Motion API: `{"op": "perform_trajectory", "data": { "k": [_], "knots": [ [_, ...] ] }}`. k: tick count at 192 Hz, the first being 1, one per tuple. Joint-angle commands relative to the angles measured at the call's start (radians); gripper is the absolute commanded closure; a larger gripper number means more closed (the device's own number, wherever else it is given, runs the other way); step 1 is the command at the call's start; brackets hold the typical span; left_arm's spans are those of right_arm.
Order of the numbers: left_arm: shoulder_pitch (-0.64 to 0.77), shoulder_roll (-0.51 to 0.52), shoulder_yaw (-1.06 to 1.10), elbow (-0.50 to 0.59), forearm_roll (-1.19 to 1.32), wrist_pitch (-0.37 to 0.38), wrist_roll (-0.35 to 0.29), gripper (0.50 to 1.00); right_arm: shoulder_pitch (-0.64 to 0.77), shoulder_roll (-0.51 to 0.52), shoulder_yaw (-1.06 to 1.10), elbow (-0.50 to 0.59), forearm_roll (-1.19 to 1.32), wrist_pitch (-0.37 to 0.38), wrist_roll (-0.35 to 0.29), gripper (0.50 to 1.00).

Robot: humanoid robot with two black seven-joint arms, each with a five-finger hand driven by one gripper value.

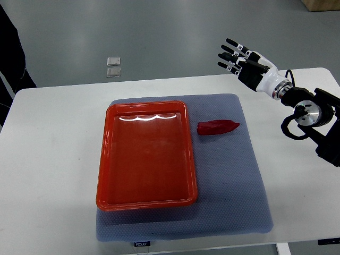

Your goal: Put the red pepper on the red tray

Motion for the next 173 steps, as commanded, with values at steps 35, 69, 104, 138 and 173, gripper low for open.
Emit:
{"op": "perform_trajectory", "data": {
  "k": [35, 69, 104, 138, 173],
  "knots": [
    [0.002, 0.000, 0.000, -0.002, 0.001, -0.001, 0.000, 0.500, -0.002, -0.003, -0.001, 0.001, -0.001, 0.006, 0.000, 0.585],
    [0.000, 0.000, 0.004, 0.013, 0.000, 0.003, 0.000, 0.500, -0.002, -0.008, -0.014, 0.001, -0.072, 0.013, 0.000, 0.585],
    [0.000, 0.000, -0.001, 0.009, 0.000, 0.005, 0.000, 0.500, -0.020, -0.003, -0.011, 0.000, -0.092, 0.020, -0.001, 0.585],
    [0.000, 0.000, 0.002, 0.012, 0.000, 0.005, 0.000, 0.500, -0.057, 0.008, 0.006, -0.003, -0.081, 0.019, 0.003, 0.585],
    [-0.002, 0.000, 0.000, 0.012, 0.000, 0.005, 0.000, 0.500, -0.060, 0.014, -0.012, -0.005, -0.102, 0.049, 0.000, 0.585]
  ]
}}
